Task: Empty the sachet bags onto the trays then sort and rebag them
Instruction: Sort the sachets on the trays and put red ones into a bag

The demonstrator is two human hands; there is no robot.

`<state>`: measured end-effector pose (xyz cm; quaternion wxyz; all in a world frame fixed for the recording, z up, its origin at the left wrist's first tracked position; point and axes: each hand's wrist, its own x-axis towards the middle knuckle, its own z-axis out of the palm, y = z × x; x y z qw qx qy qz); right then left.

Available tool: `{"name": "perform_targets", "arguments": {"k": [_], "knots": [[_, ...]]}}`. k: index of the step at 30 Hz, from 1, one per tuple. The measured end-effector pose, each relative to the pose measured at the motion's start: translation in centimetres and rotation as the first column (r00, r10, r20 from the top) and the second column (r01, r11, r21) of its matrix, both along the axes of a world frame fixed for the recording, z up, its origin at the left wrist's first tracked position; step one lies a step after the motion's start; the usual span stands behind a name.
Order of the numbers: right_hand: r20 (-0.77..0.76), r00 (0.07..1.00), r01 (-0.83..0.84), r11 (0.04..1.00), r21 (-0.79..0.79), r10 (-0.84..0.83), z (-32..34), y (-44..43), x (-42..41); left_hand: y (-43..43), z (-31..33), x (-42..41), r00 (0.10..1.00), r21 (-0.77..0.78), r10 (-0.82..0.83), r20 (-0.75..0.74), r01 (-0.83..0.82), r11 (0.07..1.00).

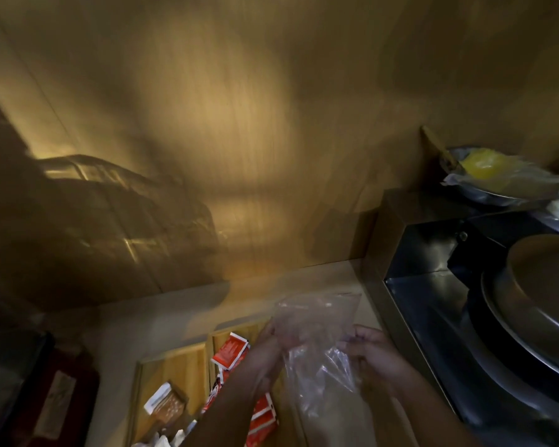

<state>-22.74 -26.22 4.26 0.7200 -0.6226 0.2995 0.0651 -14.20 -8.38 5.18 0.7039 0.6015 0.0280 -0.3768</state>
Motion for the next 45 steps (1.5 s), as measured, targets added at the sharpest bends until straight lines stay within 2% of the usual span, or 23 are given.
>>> {"name": "perform_targets", "arguments": {"k": [5, 8, 10, 12, 16, 19, 23, 26, 30, 33, 35, 37, 40, 42, 45], "knots": [[0.179, 0.984, -0.026, 0.989, 0.143, 0.000, 1.7, 0.6, 0.8, 0.5, 1.1, -0.1, 0.993, 0.045, 0.051, 0.105, -0.056, 0.997], [0.253, 0.966, -0.066, 0.995, 0.068, 0.047, 3.0, 1.4, 1.0, 0.6, 2.0, -0.7, 0.983, 0.104, -0.010, 0.185, -0.010, 0.994], [0.275, 0.959, -0.078, 0.996, 0.033, 0.066, 3.7, 2.1, 1.2, 0.8, 2.3, -1.0, 0.982, 0.112, -0.007, 0.189, -0.014, 0.994], [0.259, 0.965, -0.056, 0.998, 0.036, 0.045, 4.2, 2.4, 1.2, 1.1, 2.5, -1.2, 0.989, 0.112, 0.055, 0.135, -0.071, 0.991], [0.223, 0.974, -0.076, 0.991, 0.113, 0.049, 4.3, 2.6, 0.8, 1.4, 3.0, -1.3, 0.977, 0.134, 0.157, 0.143, -0.176, 0.975], [0.199, 0.977, -0.083, 0.996, 0.044, 0.072, 4.4, 2.7, 0.7, 1.3, 3.6, -1.4, 0.971, 0.131, 0.198, 0.132, -0.215, 0.968], [0.245, 0.968, -0.061, 0.997, 0.037, 0.050, 4.7, 3.2, 0.4, 1.8, 4.2, -1.6, 0.979, 0.025, 0.193, 0.071, -0.195, 0.981], [0.242, 0.968, -0.070, 0.998, 0.010, 0.065, 4.8, 3.2, 0.3, 2.1, 4.4, -1.8, 0.994, -0.027, 0.098, 0.042, -0.097, 0.995], [0.176, 0.972, -0.139, 0.986, -0.088, 0.153, 4.6, 3.2, 0.7, 2.1, 4.1, -1.7, 0.960, 0.029, 0.281, -0.010, -0.281, 0.959], [0.156, 0.965, -0.192, 0.972, -0.137, 0.212, 4.5, 3.5, 0.9, 2.1, 4.1, -1.5, 0.936, 0.019, 0.349, -0.037, -0.349, 0.937], [0.171, 0.970, -0.155, 0.982, -0.112, 0.173, 4.4, 3.7, 1.1, 2.6, 4.2, -1.4, 0.948, -0.010, 0.318, -0.005, -0.318, 0.948], [0.208, 0.973, -0.093, 0.995, -0.049, 0.101, 4.2, 3.8, 1.3, 3.1, 4.3, -1.8, 0.985, -0.011, 0.167, 0.044, -0.166, 0.986], [0.247, 0.969, -0.006, 0.989, 0.148, -0.032, 3.9, 3.6, 1.6, 3.2, 3.8, -3.2, 1.000, 0.095, -0.015, 0.024, 0.012, 0.995], [0.248, 0.967, 0.004, 0.979, 0.204, -0.056, 4.0, 3.5, 1.6, 3.1, 3.3, -3.5, 0.999, 0.177, 0.004, 0.051, -0.013, 0.984], [0.263, 0.965, -0.055, 0.966, 0.253, -0.013, 4.0, 3.2, 1.5, 3.1, 3.4, -3.5, 0.997, 0.153, 0.059, 0.049, -0.066, 0.986]]}}
